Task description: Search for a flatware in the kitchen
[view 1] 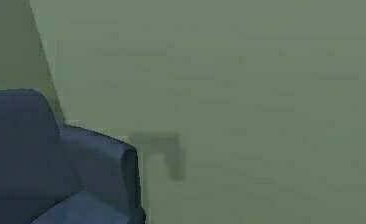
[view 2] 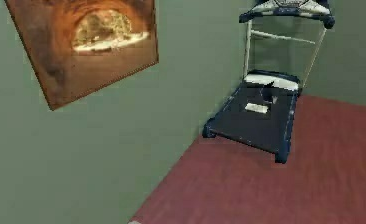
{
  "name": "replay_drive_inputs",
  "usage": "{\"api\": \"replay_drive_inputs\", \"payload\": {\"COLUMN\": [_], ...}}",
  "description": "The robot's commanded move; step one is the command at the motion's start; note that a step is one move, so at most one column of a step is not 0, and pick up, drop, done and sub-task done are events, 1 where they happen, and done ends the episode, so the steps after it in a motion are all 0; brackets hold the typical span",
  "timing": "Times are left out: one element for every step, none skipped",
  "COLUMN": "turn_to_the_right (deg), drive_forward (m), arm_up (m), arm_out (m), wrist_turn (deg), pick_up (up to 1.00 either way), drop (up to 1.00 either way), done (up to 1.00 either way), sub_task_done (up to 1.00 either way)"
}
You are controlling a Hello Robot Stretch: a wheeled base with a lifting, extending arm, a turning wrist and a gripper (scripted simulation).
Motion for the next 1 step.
{"api": "replay_drive_inputs", "payload": {"turn_to_the_right": [45.0], "drive_forward": [0.0], "arm_up": [0.0], "arm_out": [0.0], "wrist_turn": [0.0], "pick_up": [0.0], "drop": [0.0], "done": [0.0], "sub_task_done": [0.0]}}
